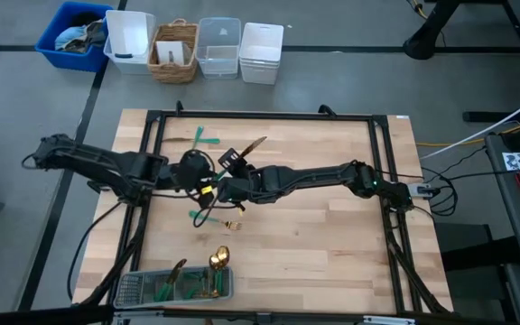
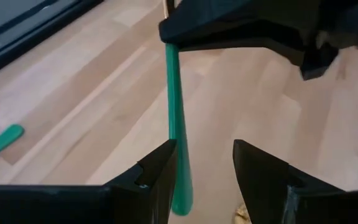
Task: Sort silverware
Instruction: Put the bottom knife into the cutlery rack
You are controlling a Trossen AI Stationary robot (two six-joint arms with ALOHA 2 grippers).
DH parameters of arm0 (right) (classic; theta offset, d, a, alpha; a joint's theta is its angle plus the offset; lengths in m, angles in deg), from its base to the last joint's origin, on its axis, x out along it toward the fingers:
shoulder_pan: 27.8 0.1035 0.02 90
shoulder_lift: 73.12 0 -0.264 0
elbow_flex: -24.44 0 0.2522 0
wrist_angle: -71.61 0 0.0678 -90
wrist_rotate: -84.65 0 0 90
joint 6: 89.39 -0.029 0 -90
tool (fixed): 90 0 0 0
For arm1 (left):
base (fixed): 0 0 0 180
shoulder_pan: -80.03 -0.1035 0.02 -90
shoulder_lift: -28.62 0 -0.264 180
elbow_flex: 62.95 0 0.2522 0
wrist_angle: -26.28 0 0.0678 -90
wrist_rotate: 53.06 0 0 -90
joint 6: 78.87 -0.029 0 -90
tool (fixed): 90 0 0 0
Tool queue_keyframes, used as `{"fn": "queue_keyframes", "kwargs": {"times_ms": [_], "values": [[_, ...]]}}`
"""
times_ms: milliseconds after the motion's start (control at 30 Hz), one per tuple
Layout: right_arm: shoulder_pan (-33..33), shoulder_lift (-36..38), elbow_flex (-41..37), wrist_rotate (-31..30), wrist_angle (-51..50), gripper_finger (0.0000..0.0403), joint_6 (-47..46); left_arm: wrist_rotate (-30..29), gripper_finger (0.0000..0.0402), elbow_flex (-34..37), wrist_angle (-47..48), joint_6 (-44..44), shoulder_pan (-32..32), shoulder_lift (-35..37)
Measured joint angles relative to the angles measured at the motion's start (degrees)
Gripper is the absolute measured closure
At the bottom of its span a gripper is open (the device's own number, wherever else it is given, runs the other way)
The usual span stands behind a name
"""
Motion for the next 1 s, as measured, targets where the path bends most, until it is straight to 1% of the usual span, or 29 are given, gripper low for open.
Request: {"fn": "queue_keyframes", "kwargs": {"times_ms": [100,433,533,700,800,900,1000], "values": [[0.0,0.0,0.0,0.0,0.2,0.0363,0.0,0.1,0.0251,0.0,0.2,-0.2,-1.6,-0.8],[0.0,0.0,0.0,-0.3,1.3,0.0364,-0.3,3.8,0.0251,0.0,-0.2,-5.1,-6.2,-2.3],[0.0,0.0,0.0,-0.7,-0.2,0.0364,-2.3,4.6,0.0251,0.0,0.2,-5.1,-7.0,-2.7],[0.0,0.0,0.0,-0.9,-8.2,0.0364,-9.7,7.3,0.0251,0.0,0.4,-5.0,-8.1,-3.0],[-0.1,0.0,0.0,-0.5,-13.7,0.0364,-15.7,7.8,0.0251,0.0,0.5,-3.2,-9.6,-2.9],[-0.5,0.0,0.0,2.8,-19.5,0.0364,-21.7,7.9,0.0251,0.0,0.8,-0.8,-12.1,-2.9],[-1.3,0.0,0.0,7.2,-26.3,0.0364,-27.7,11.5,0.0251,0.0,1.6,-0.6,-15.6,-3.1]]}}
